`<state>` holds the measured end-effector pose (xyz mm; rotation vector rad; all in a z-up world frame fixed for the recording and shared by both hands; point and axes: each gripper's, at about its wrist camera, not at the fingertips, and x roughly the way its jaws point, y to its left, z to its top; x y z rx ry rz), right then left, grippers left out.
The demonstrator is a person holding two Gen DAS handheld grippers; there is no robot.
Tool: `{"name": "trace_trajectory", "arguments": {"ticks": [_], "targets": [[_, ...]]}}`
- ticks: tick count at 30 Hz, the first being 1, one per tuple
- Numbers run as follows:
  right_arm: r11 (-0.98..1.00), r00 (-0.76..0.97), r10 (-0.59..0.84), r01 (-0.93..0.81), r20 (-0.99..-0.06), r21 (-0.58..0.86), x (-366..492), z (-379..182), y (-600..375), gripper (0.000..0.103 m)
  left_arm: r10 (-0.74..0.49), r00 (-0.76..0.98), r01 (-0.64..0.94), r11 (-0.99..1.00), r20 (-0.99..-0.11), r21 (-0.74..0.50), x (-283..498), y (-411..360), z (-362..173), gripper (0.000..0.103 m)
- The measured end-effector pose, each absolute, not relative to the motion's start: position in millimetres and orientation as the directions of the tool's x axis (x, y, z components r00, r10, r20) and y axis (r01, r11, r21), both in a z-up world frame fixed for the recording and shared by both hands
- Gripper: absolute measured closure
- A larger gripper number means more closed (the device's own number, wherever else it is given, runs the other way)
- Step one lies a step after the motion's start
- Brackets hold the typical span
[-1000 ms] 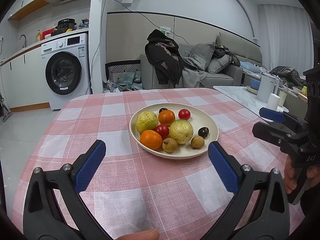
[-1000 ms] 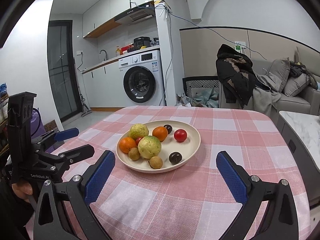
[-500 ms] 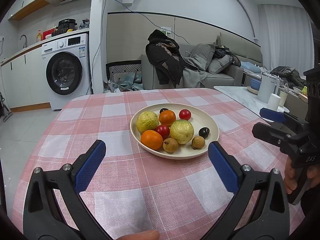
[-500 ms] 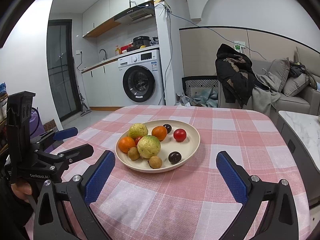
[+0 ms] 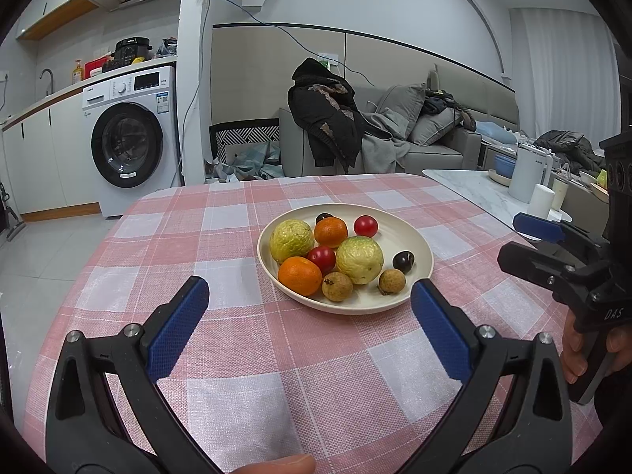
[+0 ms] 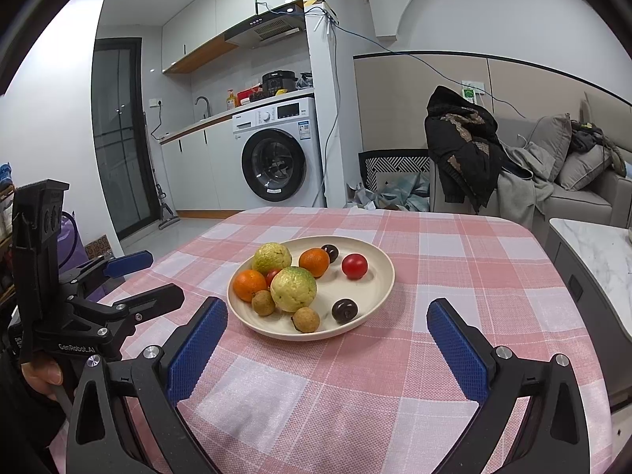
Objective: Organize fruits
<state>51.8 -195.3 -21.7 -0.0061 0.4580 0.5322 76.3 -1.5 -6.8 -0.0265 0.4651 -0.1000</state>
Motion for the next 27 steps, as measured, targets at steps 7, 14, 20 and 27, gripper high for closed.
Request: {"name": "trace_trajectory", "arguments": {"ticks": [7,14,20,27], "targets": [[0.865,0.764,0.487,-0.489,-0.424,0.112,50.7,-21.2,-196.9,0.0,-0.102,0.889,0.09,0.995,-0.446,-0.048,76.1,-1.7,-6.7,0.001],[0.865,0.763,0.487,-0.489,-0.425,0.112,51.2,-21.3,-196.4,0.0,-0.103,0.889,0.09,0.995,-0.446,-0.049,76.5,-1.5,-6.6,0.001],[0.865,0.763,0.487,-0.489,-0.425,0.112,51.2,-21.2,-196.2,0.0,-0.104,0.889,0.092,0.995,-0.445,-0.048,75.8,-1.2,-6.9,0.001],[0.865,0.763,0.486,-0.489,-0.425,0.112,51.0,-20.9,-196.4,0.0,-0.1,0.89,0.088,0.995,-0.445,-0.048,75.7,-1.0,-6.8,0.001]]}}
